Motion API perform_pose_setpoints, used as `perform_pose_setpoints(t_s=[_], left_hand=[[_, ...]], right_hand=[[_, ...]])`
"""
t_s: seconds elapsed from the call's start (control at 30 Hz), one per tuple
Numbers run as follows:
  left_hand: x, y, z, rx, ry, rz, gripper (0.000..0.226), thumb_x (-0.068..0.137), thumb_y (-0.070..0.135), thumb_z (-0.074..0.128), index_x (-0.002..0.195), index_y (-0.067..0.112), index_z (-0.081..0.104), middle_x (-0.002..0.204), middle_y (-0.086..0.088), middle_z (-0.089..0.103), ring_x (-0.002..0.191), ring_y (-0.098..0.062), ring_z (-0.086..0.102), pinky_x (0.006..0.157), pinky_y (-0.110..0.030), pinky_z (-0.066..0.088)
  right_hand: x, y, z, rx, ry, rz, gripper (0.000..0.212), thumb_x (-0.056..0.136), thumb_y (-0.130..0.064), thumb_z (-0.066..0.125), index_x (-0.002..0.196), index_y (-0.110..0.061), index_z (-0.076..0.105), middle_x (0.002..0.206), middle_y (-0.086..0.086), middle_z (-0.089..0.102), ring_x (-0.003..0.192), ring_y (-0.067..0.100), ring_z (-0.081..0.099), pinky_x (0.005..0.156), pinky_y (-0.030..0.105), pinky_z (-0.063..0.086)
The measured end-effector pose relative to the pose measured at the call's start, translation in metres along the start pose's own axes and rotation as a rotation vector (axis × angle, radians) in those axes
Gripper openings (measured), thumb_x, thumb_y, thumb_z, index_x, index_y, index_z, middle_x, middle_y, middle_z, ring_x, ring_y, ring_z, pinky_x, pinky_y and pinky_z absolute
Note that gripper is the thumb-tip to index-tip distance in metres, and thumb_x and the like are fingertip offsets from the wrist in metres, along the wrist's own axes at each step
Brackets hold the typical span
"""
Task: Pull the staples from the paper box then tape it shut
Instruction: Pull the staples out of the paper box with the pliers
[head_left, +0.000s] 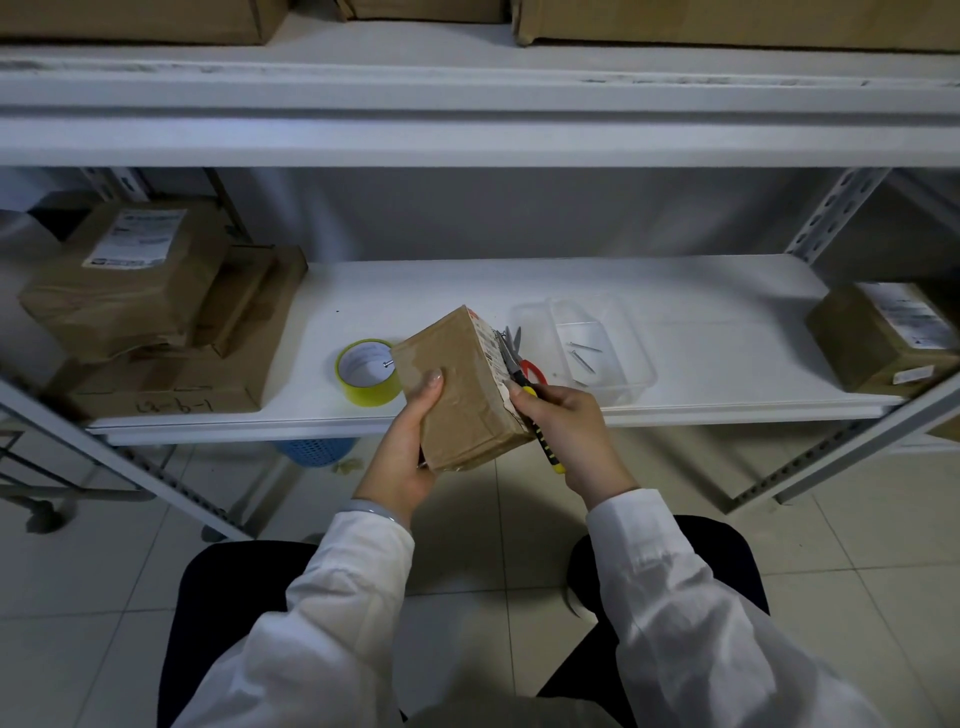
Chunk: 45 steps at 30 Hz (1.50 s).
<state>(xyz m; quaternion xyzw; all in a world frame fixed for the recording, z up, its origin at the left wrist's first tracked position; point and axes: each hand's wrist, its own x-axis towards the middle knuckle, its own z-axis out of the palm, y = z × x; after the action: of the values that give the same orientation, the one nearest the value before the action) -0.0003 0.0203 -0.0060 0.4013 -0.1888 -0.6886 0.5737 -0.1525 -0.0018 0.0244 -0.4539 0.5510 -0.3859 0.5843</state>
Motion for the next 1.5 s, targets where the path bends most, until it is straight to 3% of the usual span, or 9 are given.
perform_pose_setpoints(t_s=[0.23, 0.5, 0.6, 0.73, 0.87, 1.0, 1.1, 1.23, 1.5], left_hand=[[-0.001, 0.001, 0.000, 0.004, 0.025, -0.004, 0.037, 0.093, 0.038, 0.047, 0.124, 0.021, 0.056, 0.111, -0.003, 0.070, 0.104, -0.020, 0.064, 0.084, -0.035, 0.051], [-0.002, 0.002, 0.002, 0.003, 0.024, 0.011, 0.026, 0.093, 0.037, 0.047, 0.110, 0.024, 0.062, 0.106, -0.001, 0.072, 0.105, -0.021, 0.064, 0.092, -0.037, 0.049], [-0.002, 0.003, 0.001, 0.000, 0.022, -0.001, 0.027, 0.093, 0.038, 0.047, 0.112, 0.025, 0.061, 0.110, -0.003, 0.071, 0.109, -0.023, 0.062, 0.097, -0.040, 0.047], [-0.002, 0.005, 0.001, 0.020, 0.020, 0.002, 0.028, 0.092, 0.037, 0.048, 0.111, 0.023, 0.062, 0.107, -0.002, 0.072, 0.107, -0.022, 0.063, 0.097, -0.039, 0.047], [-0.001, 0.006, 0.003, 0.030, 0.019, 0.004, 0.030, 0.092, 0.036, 0.048, 0.114, 0.021, 0.061, 0.108, -0.002, 0.071, 0.107, -0.021, 0.063, 0.097, -0.038, 0.046], [0.002, 0.006, 0.003, 0.028, 0.029, -0.002, 0.039, 0.092, 0.038, 0.049, 0.125, 0.018, 0.057, 0.119, -0.006, 0.067, 0.114, -0.024, 0.060, 0.101, -0.041, 0.044], [0.003, 0.005, 0.004, 0.042, 0.048, -0.002, 0.037, 0.090, 0.042, 0.050, 0.121, 0.023, 0.058, 0.116, -0.004, 0.068, 0.112, -0.023, 0.061, 0.099, -0.042, 0.046], [0.005, 0.003, -0.002, 0.022, 0.128, -0.015, 0.048, 0.080, 0.053, 0.059, 0.122, 0.029, 0.057, 0.112, 0.000, 0.070, 0.112, -0.022, 0.061, 0.094, -0.043, 0.050], [0.006, -0.002, -0.007, -0.015, 0.136, -0.032, 0.050, 0.083, 0.050, 0.058, 0.128, 0.027, 0.053, 0.112, -0.001, 0.070, 0.108, -0.023, 0.064, 0.082, -0.038, 0.053]], right_hand=[[0.002, 0.007, 0.006, -0.023, 0.080, -0.018, 0.016, 0.080, -0.032, 0.072, 0.080, -0.017, 0.075, 0.081, 0.008, 0.075, 0.078, 0.023, 0.067, 0.074, 0.033, 0.050], [0.000, 0.002, 0.005, -0.003, 0.074, -0.007, 0.014, 0.083, -0.029, 0.069, 0.084, -0.016, 0.074, 0.060, -0.010, 0.067, 0.054, 0.002, 0.059, 0.051, 0.013, 0.042], [0.000, -0.004, 0.000, 0.026, -0.001, 0.024, 0.010, 0.084, -0.025, 0.069, 0.085, -0.016, 0.073, 0.069, -0.006, 0.070, 0.058, 0.003, 0.064, 0.053, 0.012, 0.047], [0.001, -0.009, -0.004, 0.052, -0.046, 0.036, 0.009, 0.085, -0.021, 0.068, 0.078, -0.015, 0.069, 0.062, -0.010, 0.065, 0.044, -0.007, 0.059, 0.042, 0.005, 0.042], [0.002, -0.004, 0.001, 0.057, -0.001, 0.025, 0.019, 0.084, -0.025, 0.069, 0.092, -0.008, 0.074, 0.071, -0.003, 0.070, 0.055, 0.001, 0.064, 0.050, 0.010, 0.046], [0.003, 0.001, 0.007, 0.069, 0.076, 0.000, 0.011, 0.082, -0.028, 0.071, 0.078, -0.018, 0.074, 0.076, 0.001, 0.073, 0.068, 0.011, 0.067, 0.062, 0.020, 0.050], [0.004, 0.002, 0.008, 0.044, 0.129, -0.064, 0.013, 0.082, -0.030, 0.070, 0.082, -0.018, 0.075, 0.085, 0.008, 0.073, 0.078, 0.018, 0.066, 0.072, 0.030, 0.050], [0.008, -0.003, 0.001, 0.012, 0.208, -0.075, 0.023, 0.080, -0.036, 0.071, 0.077, -0.013, 0.072, 0.069, 0.007, 0.063, 0.065, 0.016, 0.053, 0.061, 0.028, 0.044], [0.024, 0.013, -0.034, 0.044, 0.385, 0.092, 0.059, 0.080, -0.038, 0.071, 0.096, 0.016, 0.056, 0.076, 0.008, 0.046, 0.072, 0.023, 0.041, 0.067, 0.031, 0.036]])
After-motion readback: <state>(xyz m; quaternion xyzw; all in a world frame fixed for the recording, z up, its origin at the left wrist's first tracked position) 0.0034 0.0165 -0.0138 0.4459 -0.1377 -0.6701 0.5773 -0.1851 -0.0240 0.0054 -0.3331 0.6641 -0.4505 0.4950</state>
